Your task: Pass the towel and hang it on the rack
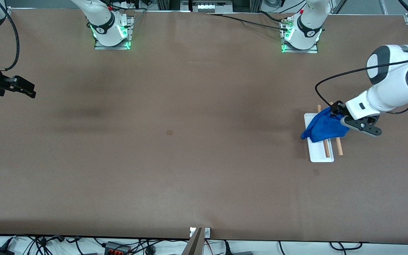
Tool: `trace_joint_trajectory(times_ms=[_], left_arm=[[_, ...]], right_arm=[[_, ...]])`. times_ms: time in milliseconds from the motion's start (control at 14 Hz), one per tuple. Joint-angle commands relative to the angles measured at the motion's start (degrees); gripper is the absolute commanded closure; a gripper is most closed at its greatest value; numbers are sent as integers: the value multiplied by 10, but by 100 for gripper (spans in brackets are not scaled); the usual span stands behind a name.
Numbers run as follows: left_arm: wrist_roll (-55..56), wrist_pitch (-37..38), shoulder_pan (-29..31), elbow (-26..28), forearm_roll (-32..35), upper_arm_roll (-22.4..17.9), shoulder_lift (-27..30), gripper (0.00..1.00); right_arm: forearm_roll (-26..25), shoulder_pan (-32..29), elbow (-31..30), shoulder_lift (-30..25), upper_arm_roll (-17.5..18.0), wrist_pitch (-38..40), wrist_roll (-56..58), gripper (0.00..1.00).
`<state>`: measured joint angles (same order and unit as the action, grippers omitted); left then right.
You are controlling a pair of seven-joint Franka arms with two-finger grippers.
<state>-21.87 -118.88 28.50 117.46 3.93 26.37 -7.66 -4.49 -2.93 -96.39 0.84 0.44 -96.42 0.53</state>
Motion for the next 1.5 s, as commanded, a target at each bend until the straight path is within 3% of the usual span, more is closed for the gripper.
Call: trace_joint_trajectory(times_ms=[0,358,573,717,1075,1218,1433], left_arm=[[-1,58,3,-43,-10,3,-3,16],[3,96,3,-77,-10,3,-3,16],[8,141,2,-121,-10,3,-6,12],[10,166,1,-145,-11,3,-9,0],[17,202,-4,-194,-30,3,-9,0],[33,247,-6,-237,-31,5,-23,0],[55,349,-33,-354,-29,4,-84,0]], right_arm=[[12,-1,9,-7,-3,2,8,0],[12,-7,13,-6,-1,3,7,0],[13,-16,16,-4,5,2,7,0],[13,-13,16,-5,4,3,7,0],[13,-12,16,-9,4,27,4,0],[13,-11,11,-10,4,25,10,0],[12,-10,9,-10,4,20,11,0]])
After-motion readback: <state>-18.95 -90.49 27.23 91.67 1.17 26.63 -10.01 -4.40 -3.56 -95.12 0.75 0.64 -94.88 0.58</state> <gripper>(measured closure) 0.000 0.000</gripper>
